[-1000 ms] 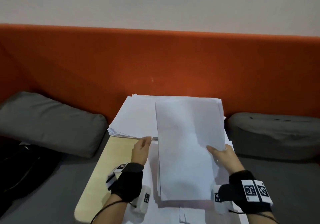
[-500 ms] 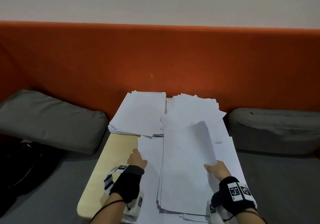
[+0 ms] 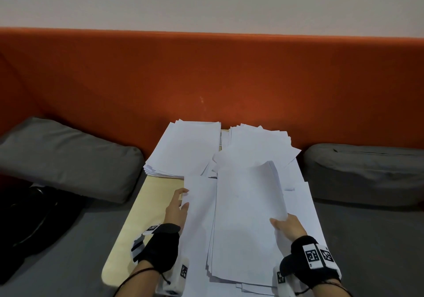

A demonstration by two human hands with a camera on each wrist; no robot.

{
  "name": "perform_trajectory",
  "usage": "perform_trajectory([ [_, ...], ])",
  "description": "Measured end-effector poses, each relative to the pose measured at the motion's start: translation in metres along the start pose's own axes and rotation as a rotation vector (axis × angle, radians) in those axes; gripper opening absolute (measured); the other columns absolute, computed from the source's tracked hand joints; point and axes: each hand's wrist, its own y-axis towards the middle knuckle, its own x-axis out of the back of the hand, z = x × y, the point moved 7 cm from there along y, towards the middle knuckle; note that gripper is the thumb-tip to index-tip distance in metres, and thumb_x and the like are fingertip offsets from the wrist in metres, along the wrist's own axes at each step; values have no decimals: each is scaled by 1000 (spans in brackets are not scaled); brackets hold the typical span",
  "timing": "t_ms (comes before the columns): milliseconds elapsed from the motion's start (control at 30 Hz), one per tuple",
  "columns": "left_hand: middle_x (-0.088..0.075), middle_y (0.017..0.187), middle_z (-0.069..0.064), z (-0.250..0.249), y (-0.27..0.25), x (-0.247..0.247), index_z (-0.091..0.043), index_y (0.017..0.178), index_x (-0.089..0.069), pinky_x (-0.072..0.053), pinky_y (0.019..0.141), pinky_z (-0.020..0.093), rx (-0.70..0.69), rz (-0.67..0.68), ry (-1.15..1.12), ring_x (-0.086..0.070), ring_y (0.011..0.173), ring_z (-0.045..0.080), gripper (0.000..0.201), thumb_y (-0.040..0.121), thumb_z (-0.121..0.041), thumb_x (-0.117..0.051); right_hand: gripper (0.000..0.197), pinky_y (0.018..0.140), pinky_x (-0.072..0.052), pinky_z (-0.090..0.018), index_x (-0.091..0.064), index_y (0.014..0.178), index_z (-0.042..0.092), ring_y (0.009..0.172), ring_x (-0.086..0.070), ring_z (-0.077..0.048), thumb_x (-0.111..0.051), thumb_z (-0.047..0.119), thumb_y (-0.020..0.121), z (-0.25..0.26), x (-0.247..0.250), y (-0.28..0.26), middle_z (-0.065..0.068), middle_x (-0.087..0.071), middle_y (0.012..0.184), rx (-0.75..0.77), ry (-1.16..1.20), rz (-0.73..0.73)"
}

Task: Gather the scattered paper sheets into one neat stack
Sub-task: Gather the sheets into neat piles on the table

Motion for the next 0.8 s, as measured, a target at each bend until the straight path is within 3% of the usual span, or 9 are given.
perform_trajectory([
  [133, -50, 124, 2, 7, -3, -8, -16, 139, -31, -44, 102, 40, 134, 77, -70, -53, 114, 29, 71, 81, 10, -60, 37, 79, -40, -32, -55, 117, -4, 91, -55, -30, -61, 17, 87, 1, 1, -2, -15, -58, 97, -1, -2, 3],
  [200, -58, 123, 12, 3, -2, -9, -7, 131, -45, -48, 98, 43, 135, 64, 20, -58, 109, 31, 57, 79, 11, -61, 39, 79, -40, -32, -54, 119, -4, 92, -55, -30, -61, 16, 87, 2, 1, -3, -15, -58, 98, -1, 3, 5],
  [300, -66, 111, 18, -32, -10, -8, -3, 110, -62, -53, 89, 43, 4, 47, 193, -63, 98, 33, 32, 79, 5, -60, 39, 80, -42, -33, -54, 120, -4, 96, -57, -33, -61, 16, 87, 3, 3, -3, -16, -59, 99, -6, 11, -7],
  [400, -64, 112, 17, -88, -18, 13, -5, 113, -60, -48, 81, 32, -107, -50, 565, -60, 103, 34, 27, 85, -8, -58, 38, 82, -42, -34, -53, 120, -5, 95, -55, -33, -59, 15, 88, 1, 7, -5, -16, -57, 99, -10, 21, -36],
  [467, -64, 113, 20, -135, -26, 40, -4, 112, -60, -46, 84, 37, -238, -174, 638, -59, 106, 36, 25, 88, -11, -56, 39, 83, -40, -34, -52, 122, -5, 93, -52, -30, -59, 14, 89, -2, 11, -5, -15, -55, 100, -15, 34, -59],
  [533, -67, 104, 23, -173, -33, 67, -1, 104, -63, -49, 83, 42, -386, -275, 453, -62, 99, 37, 20, 85, -8, -58, 39, 82, -40, -33, -52, 122, -5, 93, -52, -30, -59, 14, 89, -3, 13, -5, -15, -56, 100, -12, 58, -61],
  [600, -70, 96, 17, -192, -36, 82, -2, 98, -65, -51, 81, 42, -467, -292, 218, -64, 89, 29, 17, 82, -5, -60, 37, 83, -42, -35, -53, 120, -5, 93, -54, -32, -59, 12, 88, 1, 12, -7, -17, -58, 100, -8, 52, -45],
  [700, -69, 95, 2, -199, -32, 81, -19, 97, -66, -50, 85, 34, -484, -181, -152, -64, 89, 17, 23, 77, -8, -64, 29, 77, -44, -33, -54, 115, -3, 91, -56, -31, -56, 10, 89, 8, 8, -12, -17, -60, 98, 14, 66, 5],
  [800, -66, 102, 5, -178, -19, 51, -13, 105, -61, -50, 86, 32, -378, -30, -251, -64, 91, 21, 29, 81, 5, -61, 7, 64, -39, -28, -57, 93, -1, 77, -52, -23, -50, 1, 92, 13, 9, -25, -7, -64, 74, 44, 99, 52],
])
